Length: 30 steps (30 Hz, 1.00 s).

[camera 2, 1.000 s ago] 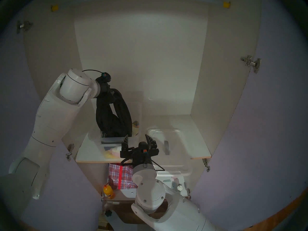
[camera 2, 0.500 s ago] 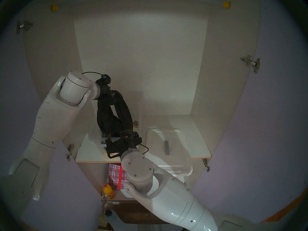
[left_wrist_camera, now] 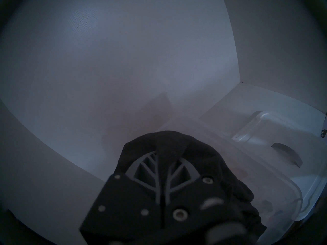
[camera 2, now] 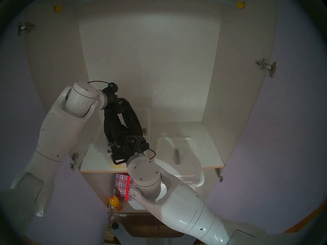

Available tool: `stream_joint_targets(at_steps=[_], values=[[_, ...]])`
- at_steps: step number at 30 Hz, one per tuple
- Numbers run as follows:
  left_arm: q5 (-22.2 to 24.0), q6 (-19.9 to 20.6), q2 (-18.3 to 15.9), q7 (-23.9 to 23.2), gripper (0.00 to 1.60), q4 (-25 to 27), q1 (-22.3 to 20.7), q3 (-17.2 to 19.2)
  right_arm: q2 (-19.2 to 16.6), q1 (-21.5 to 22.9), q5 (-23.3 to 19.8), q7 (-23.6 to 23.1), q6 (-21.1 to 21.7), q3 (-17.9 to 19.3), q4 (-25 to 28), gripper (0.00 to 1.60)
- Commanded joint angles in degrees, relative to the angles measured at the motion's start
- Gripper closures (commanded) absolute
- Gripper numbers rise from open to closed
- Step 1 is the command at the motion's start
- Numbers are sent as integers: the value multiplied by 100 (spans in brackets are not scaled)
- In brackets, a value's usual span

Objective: Take clothing out of the storage bin and put the lid back on the bin

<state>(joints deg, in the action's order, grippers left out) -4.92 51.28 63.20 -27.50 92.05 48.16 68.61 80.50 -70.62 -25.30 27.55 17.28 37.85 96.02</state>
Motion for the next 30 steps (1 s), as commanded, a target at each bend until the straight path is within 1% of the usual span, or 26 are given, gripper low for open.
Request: stream_joint_targets(at_steps=[1,2,3,5,6,7,8,10,12,13,14,16,17,18,19,20,21,22,23,25,26,28,29,30], values=[[-36,3,130,34,160,175,-360,-5,467,366,94,60,-148,6,-400,0],[-41,25,142,35,160,197,-377,-20,539,438,134,107,-210,-10,-519,0],[-71,88,141,34,160,223,-408,-69,594,515,206,83,-390,-38,-648,0],[-87,168,166,51,160,291,-436,-109,784,637,185,134,-370,-14,-887,0],[-94,209,175,59,160,331,-436,-125,832,707,174,82,-458,-14,-979,0],[-100,288,192,81,160,390,-411,-131,900,750,224,148,-534,4,-1063,0],[-116,358,196,101,160,443,-388,-144,939,824,191,86,-515,12,-1145,0],[-120,372,197,131,160,583,-314,-145,959,915,163,33,-522,48,-1200,0],[-123,372,193,149,160,644,-273,-132,907,981,205,-8,-538,14,-1200,0],[-141,372,193,198,160,717,-211,-102,866,1000,278,90,-620,32,-1184,0],[-144,372,189,205,160,750,-190,-90,818,1004,234,34,-620,53,-1153,0],[-142,372,172,219,160,784,-163,-53,715,933,174,134,-477,167,-957,0],[-135,372,131,174,160,764,-176,-64,592,904,106,53,-383,200,-805,0],[-135,372,131,174,160,764,-176,-64,592,904,106,53,-383,200,-805,0],[-135,372,124,201,160,710,-186,-39,464,770,202,214,-470,242,-633,0],[-128,372,117,193,160,689,-196,-32,362,706,160,151,-530,251,-532,0],[-128,372,117,193,160,689,-196,-32,362,706,160,151,-530,251,-532,0],[-139,372,116,207,160,653,-213,-34,251,604,208,269,-562,287,-408,0],[-144,372,116,212,160,629,-223,-38,145,597,125,129,-515,312,-324,0],[-122,372,104,194,160,609,-223,-24,121,570,132,219,-515,346,-280,0],[-107,372,76,157,160,594,-230,-26,74,604,79,142,-379,347,-251,0],[-80,372,37,97,160,553,-258,-32,132,664,94,121,-483,336,-410,0],[-71,372,39,68,160,531,-295,-55,183,738,54,21,-459,322,-537,0],[-47,372,48,20,160,508,-334,-78,329,825,-14,16,-436,347,-731,0]])
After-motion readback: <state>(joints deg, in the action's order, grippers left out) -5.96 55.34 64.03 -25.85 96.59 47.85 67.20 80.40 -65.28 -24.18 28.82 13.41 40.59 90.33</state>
